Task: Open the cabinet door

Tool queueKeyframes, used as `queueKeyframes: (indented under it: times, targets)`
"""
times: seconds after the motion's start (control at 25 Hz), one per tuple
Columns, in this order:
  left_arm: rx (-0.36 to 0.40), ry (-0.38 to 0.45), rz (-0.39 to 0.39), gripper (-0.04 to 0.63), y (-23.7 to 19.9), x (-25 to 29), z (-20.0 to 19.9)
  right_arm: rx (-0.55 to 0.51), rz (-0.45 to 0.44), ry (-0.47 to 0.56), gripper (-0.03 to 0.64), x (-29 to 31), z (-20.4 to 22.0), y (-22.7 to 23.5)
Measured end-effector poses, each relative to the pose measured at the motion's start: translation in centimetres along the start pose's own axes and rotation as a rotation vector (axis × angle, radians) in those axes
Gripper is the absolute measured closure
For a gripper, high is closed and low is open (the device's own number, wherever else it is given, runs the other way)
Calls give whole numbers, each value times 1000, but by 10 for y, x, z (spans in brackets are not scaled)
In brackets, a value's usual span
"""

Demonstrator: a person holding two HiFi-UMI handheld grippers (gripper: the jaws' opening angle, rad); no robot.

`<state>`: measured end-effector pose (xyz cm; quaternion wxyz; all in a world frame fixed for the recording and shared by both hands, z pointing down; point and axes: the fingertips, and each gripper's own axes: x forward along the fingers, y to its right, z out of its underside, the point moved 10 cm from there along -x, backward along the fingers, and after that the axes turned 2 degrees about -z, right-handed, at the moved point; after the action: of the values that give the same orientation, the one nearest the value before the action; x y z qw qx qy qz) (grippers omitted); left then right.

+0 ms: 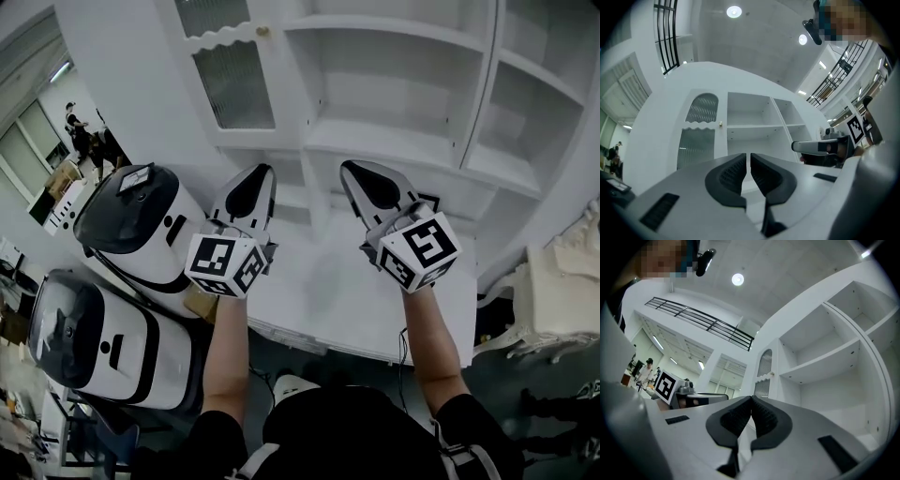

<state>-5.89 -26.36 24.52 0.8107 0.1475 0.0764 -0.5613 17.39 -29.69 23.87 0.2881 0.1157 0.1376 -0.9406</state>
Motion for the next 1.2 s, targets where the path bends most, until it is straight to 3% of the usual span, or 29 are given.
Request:
queueKeyframes:
  times: [0.52,1.2]
  targets:
    - [37,57,3,568,-37,32,-17,-43,-5,24,598,31,-8,8]
    - [95,131,64,485,-86,127,-44,-100,93,10,598,57,-21,35]
